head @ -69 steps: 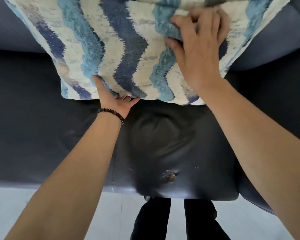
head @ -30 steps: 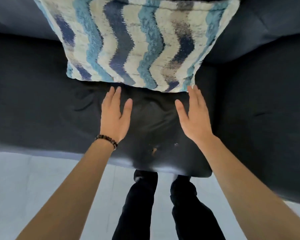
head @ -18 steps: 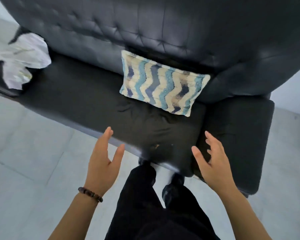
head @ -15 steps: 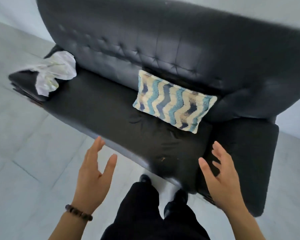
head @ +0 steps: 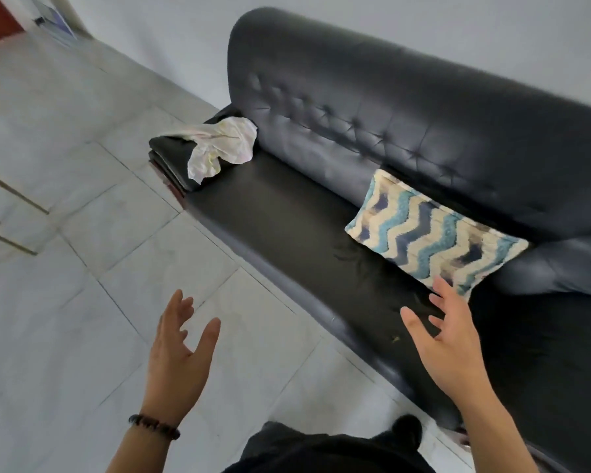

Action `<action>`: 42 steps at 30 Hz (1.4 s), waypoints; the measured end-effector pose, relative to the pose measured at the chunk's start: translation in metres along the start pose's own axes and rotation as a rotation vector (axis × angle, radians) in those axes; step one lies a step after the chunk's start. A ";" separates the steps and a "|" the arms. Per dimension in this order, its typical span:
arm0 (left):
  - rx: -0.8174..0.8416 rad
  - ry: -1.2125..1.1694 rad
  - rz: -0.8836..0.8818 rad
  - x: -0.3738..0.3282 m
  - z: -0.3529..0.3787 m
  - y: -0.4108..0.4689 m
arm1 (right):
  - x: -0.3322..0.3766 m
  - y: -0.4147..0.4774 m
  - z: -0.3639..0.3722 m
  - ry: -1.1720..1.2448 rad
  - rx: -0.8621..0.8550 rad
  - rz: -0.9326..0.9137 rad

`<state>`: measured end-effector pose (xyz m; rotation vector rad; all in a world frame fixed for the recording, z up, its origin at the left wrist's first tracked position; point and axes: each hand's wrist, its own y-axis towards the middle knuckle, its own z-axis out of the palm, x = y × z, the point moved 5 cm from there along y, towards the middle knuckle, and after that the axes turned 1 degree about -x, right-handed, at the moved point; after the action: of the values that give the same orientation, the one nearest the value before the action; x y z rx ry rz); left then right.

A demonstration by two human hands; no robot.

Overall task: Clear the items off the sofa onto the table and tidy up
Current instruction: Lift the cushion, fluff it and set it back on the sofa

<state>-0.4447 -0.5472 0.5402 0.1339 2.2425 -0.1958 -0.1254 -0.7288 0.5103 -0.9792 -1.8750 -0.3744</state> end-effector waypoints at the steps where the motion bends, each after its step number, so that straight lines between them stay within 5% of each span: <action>1: -0.008 -0.029 -0.026 0.017 -0.018 0.011 | 0.013 -0.005 0.024 -0.028 0.023 -0.006; 10: -0.131 -0.153 -0.116 0.089 -0.139 0.107 | 0.145 0.011 0.162 -0.078 0.110 -0.157; 18: -0.207 -0.152 -0.128 0.132 -0.172 0.246 | 0.193 0.098 0.304 -0.101 0.190 -0.208; 28: -0.539 -0.177 -0.277 0.179 -0.321 0.399 | 0.391 0.225 0.559 -0.200 0.577 -0.462; 35: -0.812 -0.268 -0.461 0.290 -0.420 0.450 | 0.507 0.219 0.780 -0.255 0.860 -0.622; 42: -0.863 -0.273 -0.495 0.385 -0.550 0.554 | 0.602 0.193 0.966 -0.298 0.909 -0.696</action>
<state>-1.0144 0.1111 0.5288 -0.8557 1.8690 0.4701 -0.7017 0.2717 0.5140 0.2561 -2.2691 0.2559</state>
